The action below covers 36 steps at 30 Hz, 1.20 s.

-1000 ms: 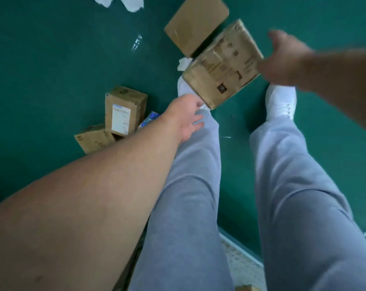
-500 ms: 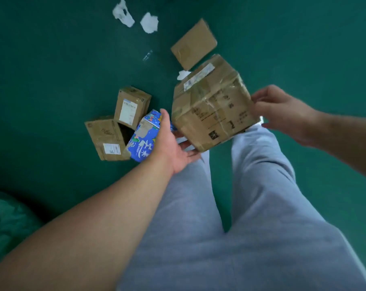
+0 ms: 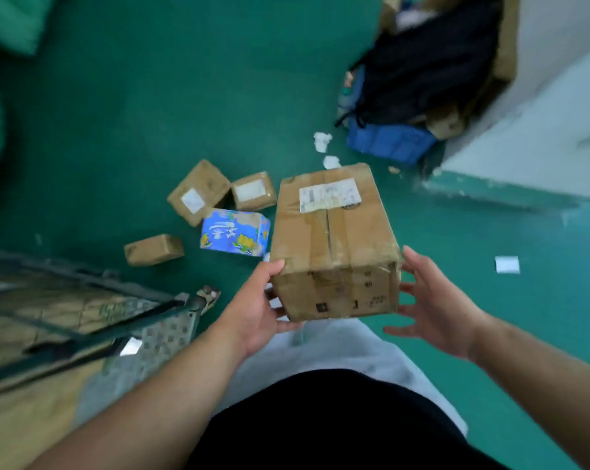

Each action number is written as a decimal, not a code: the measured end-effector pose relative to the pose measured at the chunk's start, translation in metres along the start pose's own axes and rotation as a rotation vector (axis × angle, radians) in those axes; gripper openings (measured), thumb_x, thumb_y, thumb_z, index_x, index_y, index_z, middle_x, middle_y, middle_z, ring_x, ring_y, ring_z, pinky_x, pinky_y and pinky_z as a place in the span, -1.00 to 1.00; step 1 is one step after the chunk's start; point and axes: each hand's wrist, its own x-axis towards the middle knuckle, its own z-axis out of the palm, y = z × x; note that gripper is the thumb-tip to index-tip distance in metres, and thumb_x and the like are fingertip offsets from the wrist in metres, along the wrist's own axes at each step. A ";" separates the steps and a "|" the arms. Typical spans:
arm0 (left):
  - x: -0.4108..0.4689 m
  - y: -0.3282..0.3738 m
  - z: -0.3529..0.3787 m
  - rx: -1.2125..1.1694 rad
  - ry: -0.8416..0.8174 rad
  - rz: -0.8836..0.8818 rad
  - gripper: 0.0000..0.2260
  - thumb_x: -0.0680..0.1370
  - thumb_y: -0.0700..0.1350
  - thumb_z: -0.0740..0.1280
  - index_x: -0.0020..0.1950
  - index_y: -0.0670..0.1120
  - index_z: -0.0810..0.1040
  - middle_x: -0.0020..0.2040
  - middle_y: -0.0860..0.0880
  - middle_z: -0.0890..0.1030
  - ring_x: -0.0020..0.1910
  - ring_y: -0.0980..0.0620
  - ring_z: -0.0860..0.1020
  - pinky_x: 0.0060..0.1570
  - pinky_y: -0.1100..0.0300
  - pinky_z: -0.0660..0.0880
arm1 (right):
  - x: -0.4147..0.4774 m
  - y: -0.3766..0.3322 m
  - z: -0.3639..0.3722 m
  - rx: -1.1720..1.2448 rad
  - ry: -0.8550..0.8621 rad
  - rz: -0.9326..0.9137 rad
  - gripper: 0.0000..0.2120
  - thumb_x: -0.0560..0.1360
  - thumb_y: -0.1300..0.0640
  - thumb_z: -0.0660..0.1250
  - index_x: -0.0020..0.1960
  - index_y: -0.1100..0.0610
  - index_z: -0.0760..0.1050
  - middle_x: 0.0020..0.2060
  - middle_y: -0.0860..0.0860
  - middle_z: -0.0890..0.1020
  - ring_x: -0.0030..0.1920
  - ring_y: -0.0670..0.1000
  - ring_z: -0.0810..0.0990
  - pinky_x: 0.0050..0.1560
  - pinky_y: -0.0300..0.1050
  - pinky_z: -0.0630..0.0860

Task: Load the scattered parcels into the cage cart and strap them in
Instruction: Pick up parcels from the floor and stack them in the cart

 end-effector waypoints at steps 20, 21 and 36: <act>-0.283 -0.381 -0.297 -0.633 0.424 0.333 -0.24 0.12 0.29 0.51 0.23 -0.07 0.63 0.23 -0.22 0.58 0.03 -0.16 0.56 -0.04 0.00 0.54 | -0.107 0.294 0.265 -0.647 -0.329 0.229 -0.31 0.28 -0.35 0.46 0.26 0.05 0.60 0.13 0.30 0.55 0.05 0.30 0.56 0.18 0.37 0.50; -0.297 -0.401 -0.309 -0.734 0.476 0.372 -0.29 0.16 0.30 0.54 0.20 -0.04 0.63 0.19 -0.17 0.60 0.03 -0.14 0.57 -0.06 0.02 0.54 | -0.114 0.320 0.282 -0.654 -0.335 0.217 -0.31 0.28 -0.33 0.48 0.25 0.07 0.59 0.08 0.27 0.52 0.02 0.28 0.54 0.15 0.35 0.52; -0.354 -0.494 -0.360 -1.181 0.487 0.522 -0.04 0.02 0.40 0.66 0.38 0.22 0.50 0.37 -0.04 0.57 0.28 -0.23 0.55 0.20 -0.37 0.41 | -0.213 0.476 0.440 -0.653 -0.567 0.141 -0.40 0.38 -0.23 0.51 0.34 -0.01 0.51 0.12 0.13 0.72 0.14 0.26 0.67 0.18 0.45 0.54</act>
